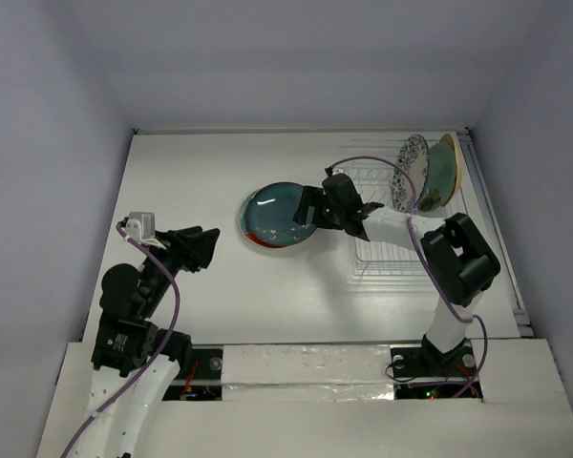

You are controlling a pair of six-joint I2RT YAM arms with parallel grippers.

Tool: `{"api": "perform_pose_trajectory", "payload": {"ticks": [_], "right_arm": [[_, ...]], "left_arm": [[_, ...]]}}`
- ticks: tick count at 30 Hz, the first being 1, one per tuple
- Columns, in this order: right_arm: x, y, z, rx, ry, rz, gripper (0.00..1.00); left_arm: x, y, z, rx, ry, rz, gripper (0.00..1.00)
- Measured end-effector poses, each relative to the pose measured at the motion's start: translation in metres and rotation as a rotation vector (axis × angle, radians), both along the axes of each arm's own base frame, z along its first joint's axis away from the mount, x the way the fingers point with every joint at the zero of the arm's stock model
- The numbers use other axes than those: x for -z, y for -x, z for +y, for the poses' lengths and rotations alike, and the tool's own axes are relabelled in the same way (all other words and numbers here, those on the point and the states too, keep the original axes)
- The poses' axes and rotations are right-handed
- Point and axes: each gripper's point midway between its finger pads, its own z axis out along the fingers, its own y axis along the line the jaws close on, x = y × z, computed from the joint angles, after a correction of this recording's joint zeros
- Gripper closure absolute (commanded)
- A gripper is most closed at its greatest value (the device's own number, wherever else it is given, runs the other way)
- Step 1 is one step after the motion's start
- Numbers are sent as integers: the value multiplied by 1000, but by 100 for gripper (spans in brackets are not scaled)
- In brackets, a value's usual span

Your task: Unload the plates from the dish rack

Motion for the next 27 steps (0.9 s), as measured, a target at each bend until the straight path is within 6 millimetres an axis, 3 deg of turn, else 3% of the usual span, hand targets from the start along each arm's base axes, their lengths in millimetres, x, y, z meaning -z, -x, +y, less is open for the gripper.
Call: {"api": "perform_pose_trajectory", "payload": {"ticks": [5, 8, 10, 12, 13, 14, 15, 16, 19, 20, 21, 22, 23, 25, 27], "right_arm": [[-12, 8, -3, -29, 41, -16, 7], [-41, 4, -13, -6, 74, -69, 11], [-65, -3, -20, 25, 95, -122, 19], [-88, -7, -34, 75, 125, -182, 35], [-98, -6, -42, 98, 142, -204, 60], [-109, -6, -53, 129, 165, -231, 78], [-121, -6, -65, 169, 186, -256, 93], [-130, -6, -78, 207, 205, -276, 100], [-160, -7, -127, 357, 267, -331, 100], [-168, -8, -149, 421, 295, -344, 95], [-174, -9, -173, 488, 321, -351, 85], [-179, -10, -193, 547, 344, -354, 59], [-182, -10, -215, 608, 371, -352, 46], [-182, -9, -249, 693, 433, -337, 27], [-177, -7, -270, 738, 486, -313, 23]], "left_arm": [[0, 0, 0, 1, 0, 0, 51], [0, 0, 0, 0, 0, 0, 51], [0, 0, 0, 1, 0, -1, 51], [-1, 1, 0, 1, 1, -3, 51], [-1, 1, 0, 1, 1, -4, 51], [-1, 1, 0, 1, 1, -6, 51], [-1, 1, 0, 1, 2, -7, 51], [-2, 1, 0, 1, 2, -8, 51], [-2, 2, 0, 1, 2, -8, 51], [-2, 2, 0, 1, 2, -9, 51], [-2, 2, 0, 1, 3, -11, 51], [-3, 3, 0, 1, 3, -13, 51], [-3, 3, 0, 1, 3, -14, 51], [-3, 3, 0, 2, 4, -16, 51], [-4, 4, 1, 2, 4, -18, 51]]}}
